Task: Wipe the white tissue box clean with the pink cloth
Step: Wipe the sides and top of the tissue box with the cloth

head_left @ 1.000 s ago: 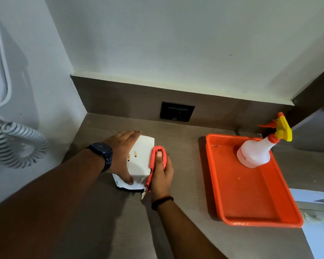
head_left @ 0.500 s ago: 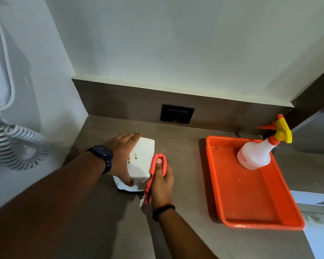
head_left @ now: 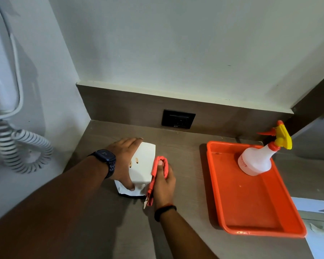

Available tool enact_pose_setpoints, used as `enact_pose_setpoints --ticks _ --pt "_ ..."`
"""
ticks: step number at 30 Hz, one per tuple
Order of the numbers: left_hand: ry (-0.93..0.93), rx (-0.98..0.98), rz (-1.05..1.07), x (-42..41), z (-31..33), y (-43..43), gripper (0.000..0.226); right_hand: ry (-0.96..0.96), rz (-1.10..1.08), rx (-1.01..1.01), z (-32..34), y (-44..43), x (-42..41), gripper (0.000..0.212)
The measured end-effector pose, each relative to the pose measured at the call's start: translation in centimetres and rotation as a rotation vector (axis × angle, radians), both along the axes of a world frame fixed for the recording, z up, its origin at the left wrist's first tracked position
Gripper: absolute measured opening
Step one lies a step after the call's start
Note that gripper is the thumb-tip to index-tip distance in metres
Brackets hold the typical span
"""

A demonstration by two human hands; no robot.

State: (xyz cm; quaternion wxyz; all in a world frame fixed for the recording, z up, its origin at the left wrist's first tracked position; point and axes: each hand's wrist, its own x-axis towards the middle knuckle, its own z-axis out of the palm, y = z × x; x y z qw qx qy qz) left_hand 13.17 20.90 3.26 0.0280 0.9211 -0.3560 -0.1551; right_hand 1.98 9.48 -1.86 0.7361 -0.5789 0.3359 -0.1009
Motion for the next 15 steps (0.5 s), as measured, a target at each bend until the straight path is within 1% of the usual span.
enact_pose_setpoints --ticks 3,6,9,10,13,15 --pt "-0.013 -0.012 0.003 0.0 0.0 0.0 0.146 -0.060 0.025 -0.079 0.8 -1.0 2.0 0.019" --pt "-0.004 -0.004 -0.002 0.0 0.2 -0.1 0.143 -0.036 0.074 -0.123 1.4 -2.0 3.8 0.017" --pt "0.004 0.014 0.000 -0.1 0.2 -0.1 0.145 0.031 0.055 -0.053 0.5 -1.8 3.1 0.034" --pt "0.008 0.016 0.003 -0.1 0.1 0.0 0.146 0.049 0.039 -0.024 0.2 -1.5 2.5 0.035" --pt "0.011 0.011 0.004 -0.2 0.1 0.1 0.147 0.055 0.009 0.064 -0.9 -0.5 0.2 0.021" --pt "0.009 0.010 0.006 -0.1 0.1 0.1 0.147 0.026 0.003 0.040 -0.7 -0.6 0.0 0.021"
